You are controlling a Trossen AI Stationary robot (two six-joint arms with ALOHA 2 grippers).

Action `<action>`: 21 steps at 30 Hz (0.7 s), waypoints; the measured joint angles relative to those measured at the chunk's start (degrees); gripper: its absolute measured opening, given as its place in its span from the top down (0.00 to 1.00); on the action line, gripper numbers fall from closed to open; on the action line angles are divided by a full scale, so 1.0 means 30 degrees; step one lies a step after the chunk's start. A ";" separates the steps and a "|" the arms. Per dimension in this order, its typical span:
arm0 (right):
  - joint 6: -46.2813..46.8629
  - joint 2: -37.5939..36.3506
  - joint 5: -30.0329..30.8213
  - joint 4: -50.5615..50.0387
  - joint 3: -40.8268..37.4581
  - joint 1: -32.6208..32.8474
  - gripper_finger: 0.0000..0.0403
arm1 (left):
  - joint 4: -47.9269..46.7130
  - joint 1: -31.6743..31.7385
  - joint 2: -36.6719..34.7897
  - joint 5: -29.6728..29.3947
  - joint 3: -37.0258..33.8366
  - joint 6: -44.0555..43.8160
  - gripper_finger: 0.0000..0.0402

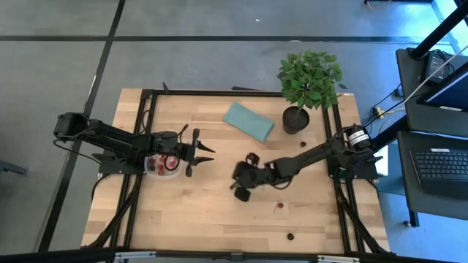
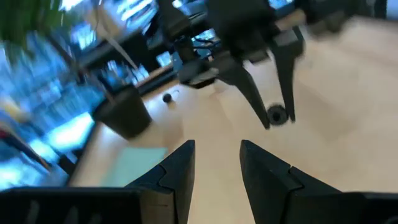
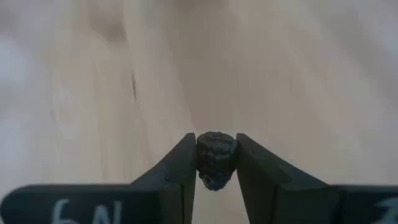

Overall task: Pick and placing Produce into tupperware
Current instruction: Put the blackberry into the transparent bin

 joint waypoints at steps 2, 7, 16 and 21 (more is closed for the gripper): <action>-0.1185 -0.0012 -0.0206 0.0380 0.0662 -0.0458 0.76 | -0.0015 -0.0210 0.0000 -0.0057 -0.0002 0.2898 0.70; -0.2868 -0.0015 -0.0280 0.0129 0.1488 -0.1278 0.76 | -0.0030 -0.1430 0.0000 -0.0351 -0.0006 0.6323 0.70; -0.2796 -0.0051 -0.2789 0.3210 0.1656 -0.2392 0.76 | -0.0124 -0.3584 0.0000 -0.3352 0.0000 1.2193 0.70; -0.2759 -0.0051 -0.3187 0.4246 0.1656 -0.2636 0.76 | -0.0090 -0.3633 0.0000 -0.4097 0.0000 1.3384 0.70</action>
